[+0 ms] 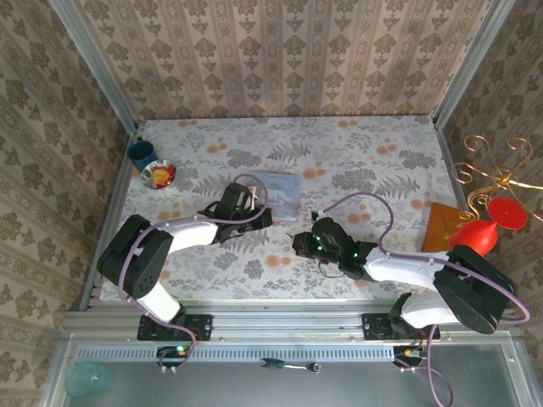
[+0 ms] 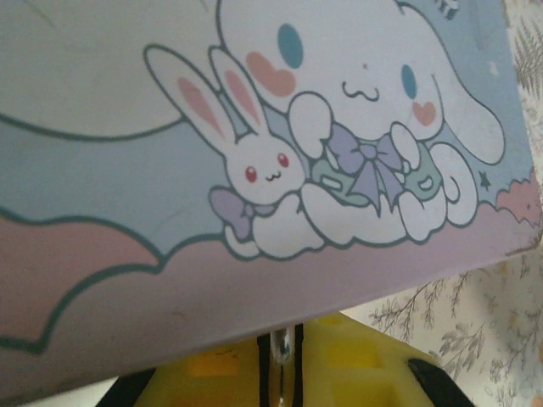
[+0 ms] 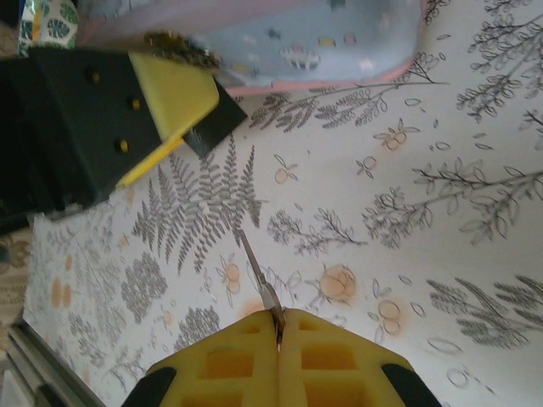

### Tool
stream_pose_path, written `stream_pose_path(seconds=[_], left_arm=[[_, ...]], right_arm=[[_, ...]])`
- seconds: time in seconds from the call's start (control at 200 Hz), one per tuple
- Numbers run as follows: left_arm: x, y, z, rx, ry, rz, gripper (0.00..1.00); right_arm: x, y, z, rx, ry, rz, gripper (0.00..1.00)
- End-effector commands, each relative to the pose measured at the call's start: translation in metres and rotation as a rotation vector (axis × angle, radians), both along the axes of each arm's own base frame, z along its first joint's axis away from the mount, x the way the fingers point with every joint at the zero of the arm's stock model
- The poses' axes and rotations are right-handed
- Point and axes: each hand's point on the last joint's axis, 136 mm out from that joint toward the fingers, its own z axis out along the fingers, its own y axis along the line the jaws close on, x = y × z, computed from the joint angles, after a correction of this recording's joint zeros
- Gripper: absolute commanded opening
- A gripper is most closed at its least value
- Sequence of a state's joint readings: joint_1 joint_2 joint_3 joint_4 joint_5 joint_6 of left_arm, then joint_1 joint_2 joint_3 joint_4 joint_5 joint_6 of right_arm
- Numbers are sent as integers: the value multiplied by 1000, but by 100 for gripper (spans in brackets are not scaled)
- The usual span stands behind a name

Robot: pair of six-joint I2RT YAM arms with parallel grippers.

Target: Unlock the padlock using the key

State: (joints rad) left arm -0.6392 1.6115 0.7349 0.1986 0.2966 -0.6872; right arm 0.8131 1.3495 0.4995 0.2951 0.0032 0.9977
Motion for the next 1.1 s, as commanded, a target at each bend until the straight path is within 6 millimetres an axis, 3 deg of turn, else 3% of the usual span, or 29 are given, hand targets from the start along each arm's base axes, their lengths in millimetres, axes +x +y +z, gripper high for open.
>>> stream_pose_path(seconds=[0.0,0.18,0.38,0.6,1.095], left_arm=[[-2,-7,10,-47,10,-48,5],[-6,-17,11,-150,39,-66,4],[-5,-16,17,-213,71,-101,4],[-4,-14,18,-268,91,-96,4],[-2,-18,15,-326,151,-87,5]], right_arm=[[17,22,13,117,-7,-5,0],[27,36,-9,176,20,-10,0],[34,27,-23,169,44,-42,0],[38,15,-26,178,63,-63,0],[39,30,-27,313,125,-36,0]])
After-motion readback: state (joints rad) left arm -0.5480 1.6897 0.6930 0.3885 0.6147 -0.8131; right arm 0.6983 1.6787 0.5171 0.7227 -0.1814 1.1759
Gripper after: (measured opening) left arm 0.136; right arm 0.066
